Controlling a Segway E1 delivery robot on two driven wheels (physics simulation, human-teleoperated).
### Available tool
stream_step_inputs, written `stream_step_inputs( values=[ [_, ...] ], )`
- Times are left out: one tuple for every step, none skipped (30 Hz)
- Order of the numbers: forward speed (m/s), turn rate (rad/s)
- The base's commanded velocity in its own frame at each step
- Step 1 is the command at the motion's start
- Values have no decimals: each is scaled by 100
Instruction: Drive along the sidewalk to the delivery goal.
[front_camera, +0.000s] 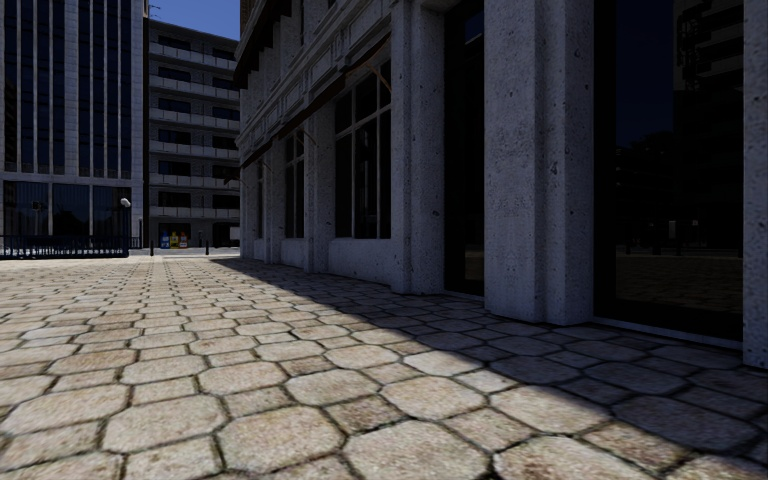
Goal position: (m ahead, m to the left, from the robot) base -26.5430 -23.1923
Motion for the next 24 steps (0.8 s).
stream_step_inputs(
  values=[
    [0, 0],
    [0, 0],
    [0, 0],
    [0, 0],
    [0, 0],
    [0, 0],
    [0, 0],
    [0, 0],
    [0, 0],
    [0, 0],
    [0, 0],
    [0, 0],
    [0, 0],
    [0, 0],
    [0, 0],
    [0, 0],
    [0, 0],
    [0, 0],
    [0, 0],
    [0, 0],
    [0, 0],
    [0, 0],
    [0, 0],
    [0, 0]
  ],
)
